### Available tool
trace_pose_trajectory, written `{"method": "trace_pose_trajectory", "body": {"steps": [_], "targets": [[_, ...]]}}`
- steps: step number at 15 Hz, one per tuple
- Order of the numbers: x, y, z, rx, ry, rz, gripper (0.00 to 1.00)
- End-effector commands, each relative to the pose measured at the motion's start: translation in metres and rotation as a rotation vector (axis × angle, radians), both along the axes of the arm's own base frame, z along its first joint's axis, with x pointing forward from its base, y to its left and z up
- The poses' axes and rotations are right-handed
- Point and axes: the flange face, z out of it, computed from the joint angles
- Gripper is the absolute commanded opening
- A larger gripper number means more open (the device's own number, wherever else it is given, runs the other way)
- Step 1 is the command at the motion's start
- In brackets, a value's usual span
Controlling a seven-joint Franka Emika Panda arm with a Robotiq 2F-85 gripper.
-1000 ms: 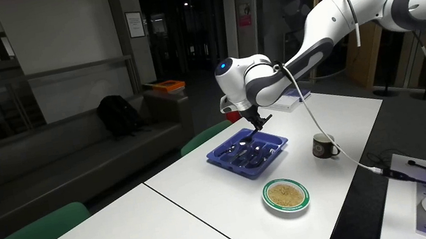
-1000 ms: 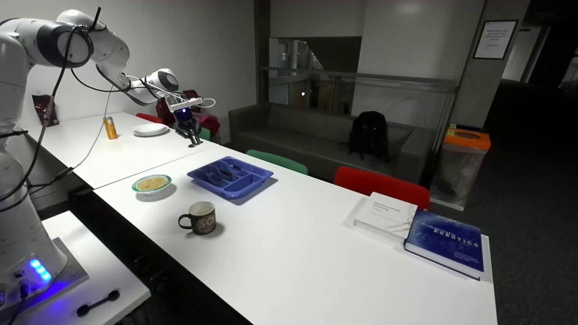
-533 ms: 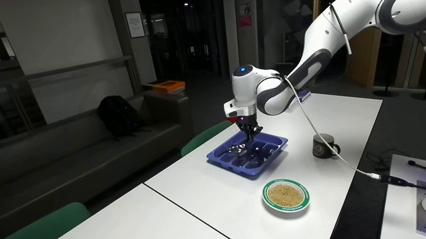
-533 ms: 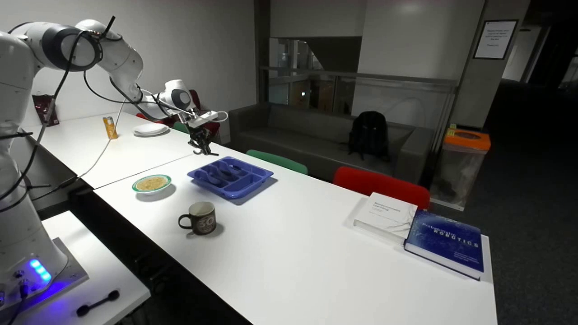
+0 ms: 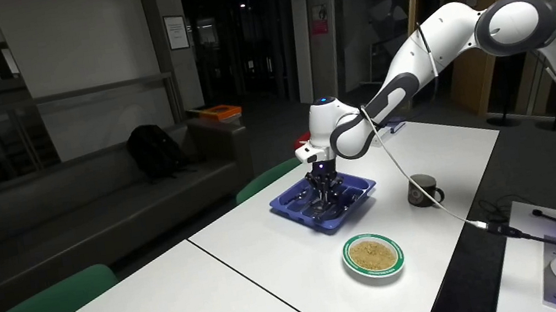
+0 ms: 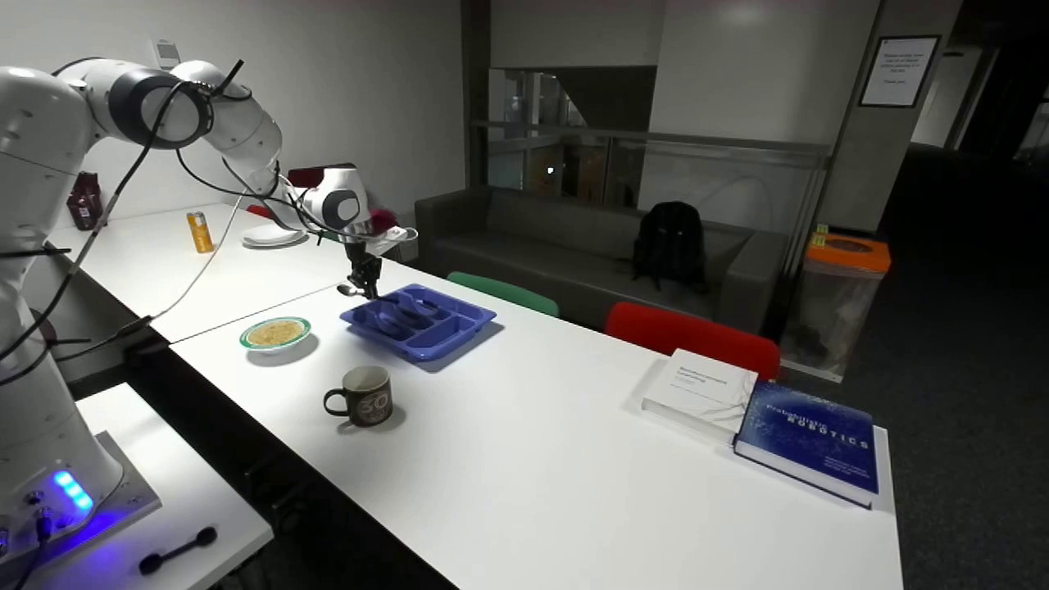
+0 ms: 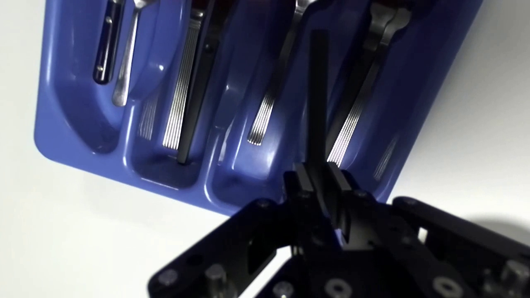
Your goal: Pick up a silver spoon from the blue tray, stir the contents in the bowl using the spoon, place the spoon back on the tray
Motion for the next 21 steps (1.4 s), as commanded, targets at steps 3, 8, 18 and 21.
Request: {"method": "trace_pose_trajectory", "body": {"steps": [3,8,18,21], "targets": [[0.011,-0.022,0.011,0.117,-0.005,-0.060,0.03],[0.015,-0.024,0.018,0.099,-0.065,-0.189,0.03],[0.029,-0.043,0.000,0.018,-0.108,-0.441,0.03],[0.035,-0.047,-0.009,0.020,-0.097,-0.474,0.03]]}}
